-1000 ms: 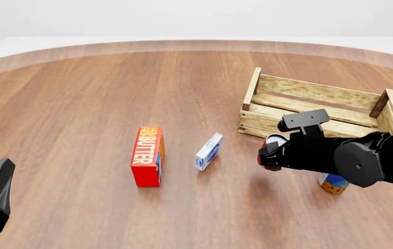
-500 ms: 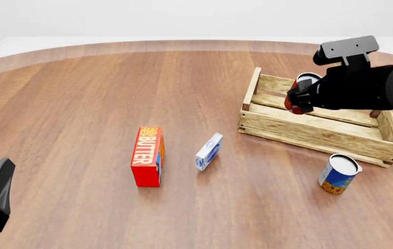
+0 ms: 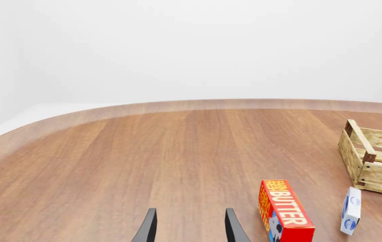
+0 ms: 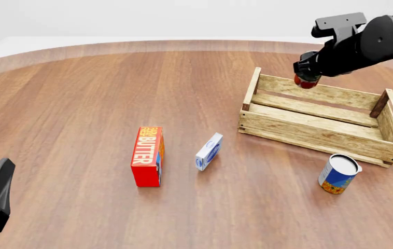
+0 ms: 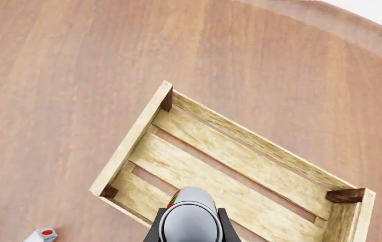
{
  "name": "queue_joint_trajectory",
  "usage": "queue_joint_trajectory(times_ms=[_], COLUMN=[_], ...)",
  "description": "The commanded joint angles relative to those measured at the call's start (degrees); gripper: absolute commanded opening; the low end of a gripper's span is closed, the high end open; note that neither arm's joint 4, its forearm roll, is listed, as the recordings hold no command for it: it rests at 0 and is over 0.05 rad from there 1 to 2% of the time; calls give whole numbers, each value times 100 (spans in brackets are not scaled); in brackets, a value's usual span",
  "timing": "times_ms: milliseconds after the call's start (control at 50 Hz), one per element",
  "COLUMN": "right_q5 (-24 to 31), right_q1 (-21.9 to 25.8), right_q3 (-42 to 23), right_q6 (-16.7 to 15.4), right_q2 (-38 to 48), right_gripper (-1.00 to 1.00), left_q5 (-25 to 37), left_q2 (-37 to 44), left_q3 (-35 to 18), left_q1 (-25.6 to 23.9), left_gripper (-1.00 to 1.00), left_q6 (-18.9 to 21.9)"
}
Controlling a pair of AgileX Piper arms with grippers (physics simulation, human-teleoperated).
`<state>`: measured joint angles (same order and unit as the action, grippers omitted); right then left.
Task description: Pick up the tomato sauce, and put it in the wooden tray.
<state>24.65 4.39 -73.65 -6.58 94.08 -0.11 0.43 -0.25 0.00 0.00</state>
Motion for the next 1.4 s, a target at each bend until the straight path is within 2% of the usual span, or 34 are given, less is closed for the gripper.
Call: queue_joint_trajectory(times_ms=[20, 100, 140, 160, 300, 360, 740, 1100, 1160, 1180, 1280, 1340, 1400], right_q5=[156, 87, 88, 13, -171, -317, -929, -1117, -1101, -1150, -962, -578, -577], right_q1=[-45, -166, -166, -324, -428, -551, -664, -613, -674, -742, -807, -742, -742], right_q3=[-972, -1311, -1313, -1430, -1473, -1360, -788, -637, -590, -530, -536, -639, -639], right_q6=[164, 117, 117, 147, 267, 157, 220, 307, 206, 114, 7, -63, -63], right_q2=[1149, 1733, 1735, 2059, 2433, 2478, 2796, 2825, 2716, 2579, 2038, 1357, 1355], right_gripper=[-100, -100, -100, -100, -100, -100, -100, -100, -100, 100, 100, 100, 100], left_q5=[0, 0, 0, 0, 0, 0, 0, 0, 0, 0, 0, 0, 0], left_q2=[0, 0, 0, 0, 0, 0, 0, 0, 0, 0, 0, 0, 0], left_q3=[0, 0, 0, 0, 0, 0, 0, 0, 0, 0, 0, 0, 0], left_q1=[0, 0, 0, 0, 0, 0, 0, 0, 0, 0, 0, 0, 0], left_gripper=[100, 100, 100, 100, 100, 100, 100, 100, 100, 100, 100, 100, 100], left_q6=[0, 0, 0, 0, 0, 0, 0, 0, 0, 0, 0, 0, 0])
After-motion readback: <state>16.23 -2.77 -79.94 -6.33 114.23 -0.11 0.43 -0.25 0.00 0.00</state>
